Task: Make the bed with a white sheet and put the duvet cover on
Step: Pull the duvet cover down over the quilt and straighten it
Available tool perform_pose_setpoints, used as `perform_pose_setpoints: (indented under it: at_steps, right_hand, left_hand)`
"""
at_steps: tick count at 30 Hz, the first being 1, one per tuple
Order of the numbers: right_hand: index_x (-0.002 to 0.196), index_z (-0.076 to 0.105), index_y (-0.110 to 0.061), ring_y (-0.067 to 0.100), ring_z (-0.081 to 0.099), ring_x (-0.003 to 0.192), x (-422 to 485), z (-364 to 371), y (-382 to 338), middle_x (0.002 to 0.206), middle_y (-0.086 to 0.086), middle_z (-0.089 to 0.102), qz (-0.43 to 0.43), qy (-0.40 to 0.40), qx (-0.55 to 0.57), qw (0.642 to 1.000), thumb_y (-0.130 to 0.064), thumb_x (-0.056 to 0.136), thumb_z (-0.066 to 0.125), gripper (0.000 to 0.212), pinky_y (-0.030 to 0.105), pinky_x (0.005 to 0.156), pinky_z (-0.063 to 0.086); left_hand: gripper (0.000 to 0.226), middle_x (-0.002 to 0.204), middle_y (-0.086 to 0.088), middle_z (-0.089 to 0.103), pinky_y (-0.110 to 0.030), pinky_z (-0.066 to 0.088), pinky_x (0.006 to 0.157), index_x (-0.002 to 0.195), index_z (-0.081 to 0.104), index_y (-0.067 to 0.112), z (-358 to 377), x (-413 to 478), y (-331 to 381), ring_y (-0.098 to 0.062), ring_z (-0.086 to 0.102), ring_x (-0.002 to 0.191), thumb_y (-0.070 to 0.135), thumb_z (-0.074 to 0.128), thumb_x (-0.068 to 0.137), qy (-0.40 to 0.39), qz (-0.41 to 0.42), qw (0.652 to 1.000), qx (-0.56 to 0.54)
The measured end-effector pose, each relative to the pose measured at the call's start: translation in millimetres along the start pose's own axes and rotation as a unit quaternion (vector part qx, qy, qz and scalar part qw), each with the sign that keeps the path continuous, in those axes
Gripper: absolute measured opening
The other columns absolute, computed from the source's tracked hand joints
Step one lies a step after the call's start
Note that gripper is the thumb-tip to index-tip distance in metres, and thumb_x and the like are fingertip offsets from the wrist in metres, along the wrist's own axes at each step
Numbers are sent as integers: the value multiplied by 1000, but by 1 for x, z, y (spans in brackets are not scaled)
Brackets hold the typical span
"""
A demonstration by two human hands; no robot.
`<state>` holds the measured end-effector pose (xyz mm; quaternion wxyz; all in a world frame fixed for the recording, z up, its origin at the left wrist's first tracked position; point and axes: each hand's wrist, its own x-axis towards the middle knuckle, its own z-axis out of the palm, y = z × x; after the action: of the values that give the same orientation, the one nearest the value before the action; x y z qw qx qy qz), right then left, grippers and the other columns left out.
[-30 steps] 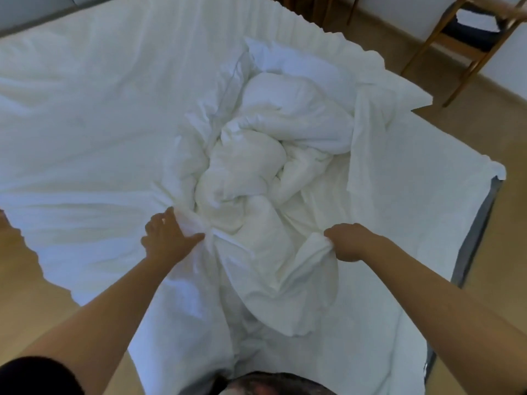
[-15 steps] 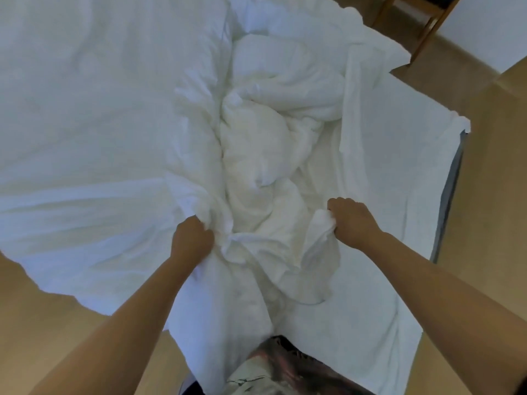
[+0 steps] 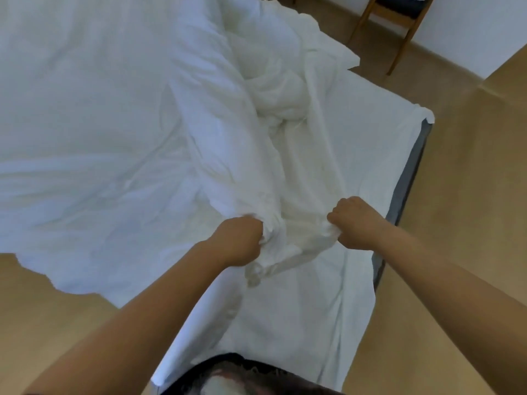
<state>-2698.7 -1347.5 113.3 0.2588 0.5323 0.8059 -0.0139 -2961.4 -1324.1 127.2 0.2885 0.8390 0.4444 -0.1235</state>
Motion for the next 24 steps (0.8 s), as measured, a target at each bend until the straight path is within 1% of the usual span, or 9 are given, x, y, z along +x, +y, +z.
perform_pose_setpoints:
  at_steps: [5,9,11,14,17,18,19,21,24]
  right_hand:
    - [123,45,-18,22,48,98,-72,62,5,105,2,56,6,-43,-30,999,-9,87,45,36,31,72,26]
    - [116,50,-15,23,49,103,-119,101,-6,110,4,56,7,-94,-25,995,-4,88,46,30,32,73,28]
    - [112,51,-14,23,49,103,-141,115,-5,109,4,55,12,-106,-18,994,-4,87,45,27,31,72,25]
    - [114,52,-15,24,46,107,-168,132,-5,113,5,52,10,-126,4,992,-10,88,43,28,31,75,24]
    - [93,55,-14,23,46,98,-184,148,-11,100,3,50,30,-147,55,987,-10,84,41,16,30,72,25]
    - [79,49,-15,21,45,91,-188,152,-14,88,0,46,41,-146,82,985,-9,84,41,11,29,70,26]
    - [68,39,-18,20,44,84,-191,156,-18,77,-2,41,53,-129,119,983,-10,84,40,18,28,67,27]
    - [61,28,-21,21,45,76,-195,161,-26,72,0,39,81,-127,208,966,-10,85,41,29,29,62,29]
    - [69,42,-16,22,47,76,-190,169,-42,78,3,48,115,-94,368,918,-5,85,47,20,31,61,30]
  left_hand:
    - [24,121,-8,54,-26,38,80,112,56,6,73,0,107,-25,54,109,8,49,89,-82,-3,996,23]
    - [39,135,-9,48,-32,39,96,132,45,9,137,-11,128,-26,47,122,12,44,94,-124,-54,991,-15]
    - [45,137,-7,47,-33,39,98,139,37,14,162,-23,125,-26,47,123,15,40,95,-84,-100,989,-63]
    - [43,127,-7,54,-34,44,92,136,40,15,193,-40,124,-26,52,113,19,43,93,2,-165,980,-113]
    - [56,123,-8,52,-32,42,89,140,34,10,212,-51,131,-26,51,110,26,51,89,70,-184,972,-130]
    - [68,126,-7,49,-30,40,91,145,26,10,219,-52,133,-25,48,113,31,54,87,97,-179,973,-110]
    - [80,131,-5,45,-29,37,94,148,16,10,224,-53,137,-24,45,117,37,56,85,127,-168,974,-88]
    - [96,142,-6,36,-32,28,103,150,3,8,232,-54,146,-24,36,129,43,61,81,170,-168,968,-82]
    - [109,146,-6,29,-38,22,109,150,-8,9,246,-48,157,-24,30,134,45,67,78,189,-216,956,-60]
